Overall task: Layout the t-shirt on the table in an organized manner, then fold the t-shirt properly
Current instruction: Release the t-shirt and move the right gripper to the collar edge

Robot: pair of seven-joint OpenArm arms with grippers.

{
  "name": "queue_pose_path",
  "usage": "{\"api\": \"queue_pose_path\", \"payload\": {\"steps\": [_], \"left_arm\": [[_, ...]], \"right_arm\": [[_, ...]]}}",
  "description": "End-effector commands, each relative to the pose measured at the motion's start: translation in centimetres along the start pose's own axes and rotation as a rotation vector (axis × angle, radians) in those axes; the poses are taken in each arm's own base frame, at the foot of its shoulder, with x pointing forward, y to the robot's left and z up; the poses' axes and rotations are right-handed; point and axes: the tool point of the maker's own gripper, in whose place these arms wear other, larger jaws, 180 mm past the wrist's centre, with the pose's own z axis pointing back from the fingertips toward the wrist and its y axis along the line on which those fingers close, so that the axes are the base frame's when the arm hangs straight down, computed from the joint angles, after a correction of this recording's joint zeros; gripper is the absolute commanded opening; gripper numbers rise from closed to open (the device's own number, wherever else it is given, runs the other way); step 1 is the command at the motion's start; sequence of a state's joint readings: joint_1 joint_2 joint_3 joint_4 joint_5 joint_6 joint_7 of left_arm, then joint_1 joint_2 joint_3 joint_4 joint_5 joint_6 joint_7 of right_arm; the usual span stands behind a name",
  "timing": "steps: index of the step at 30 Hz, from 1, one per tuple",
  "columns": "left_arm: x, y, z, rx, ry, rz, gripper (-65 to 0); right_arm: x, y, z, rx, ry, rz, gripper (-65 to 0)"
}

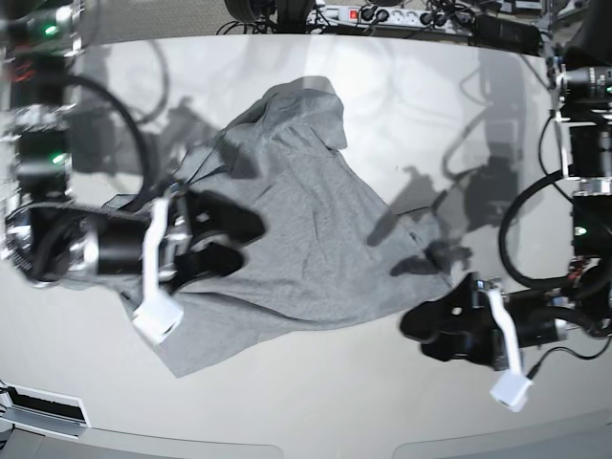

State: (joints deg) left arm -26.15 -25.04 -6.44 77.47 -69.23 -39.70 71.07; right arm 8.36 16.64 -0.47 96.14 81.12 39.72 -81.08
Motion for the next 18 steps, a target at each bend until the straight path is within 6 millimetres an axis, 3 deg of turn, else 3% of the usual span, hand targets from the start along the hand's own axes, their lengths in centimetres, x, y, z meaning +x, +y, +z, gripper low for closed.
{"api": "queue_pose_path", "payload": {"steps": [1, 3, 7, 9, 12, 14, 18], "left_arm": [[1.9, 0.6, 1.3, 0.03, -0.044, -0.044, -24.5], [1.7, 1.8, 2.1, 0.088, -0.025, -0.063, -24.5], [1.3, 3.4, 3.2, 0.172, 0.007, -0.096, -24.5], [1.2, 3.9, 3.6, 0.193, 0.018, -0.105, -24.5], [1.3, 4.3, 3.7, 0.219, 0.016, -0.093, -24.5], [1.2, 4.6, 3.8, 0.232, 0.023, -0.1, -24.5], [1.1, 4.6, 3.8, 0.235, 0.028, -0.1, -24.5]], "right_arm": [[1.4, 0.9, -0.3, 0.029, -0.061, 0.017, -29.4], [1.0, 2.3, -2.1, 0.082, -0.098, -0.027, -33.4], [-0.9, 5.2, -5.2, 0.174, -0.098, -0.098, -33.8], [-3.2, 6.5, -7.2, 0.191, -0.014, -0.11, -33.8], [-8.3, 8.2, -9.8, 0.179, 0.199, -0.077, -33.8], [-11.7, 8.0, -10.6, 0.114, 0.366, -0.007, -33.8], [-13.2, 6.0, -12.1, -0.043, 0.439, 0.178, -33.8]]}}
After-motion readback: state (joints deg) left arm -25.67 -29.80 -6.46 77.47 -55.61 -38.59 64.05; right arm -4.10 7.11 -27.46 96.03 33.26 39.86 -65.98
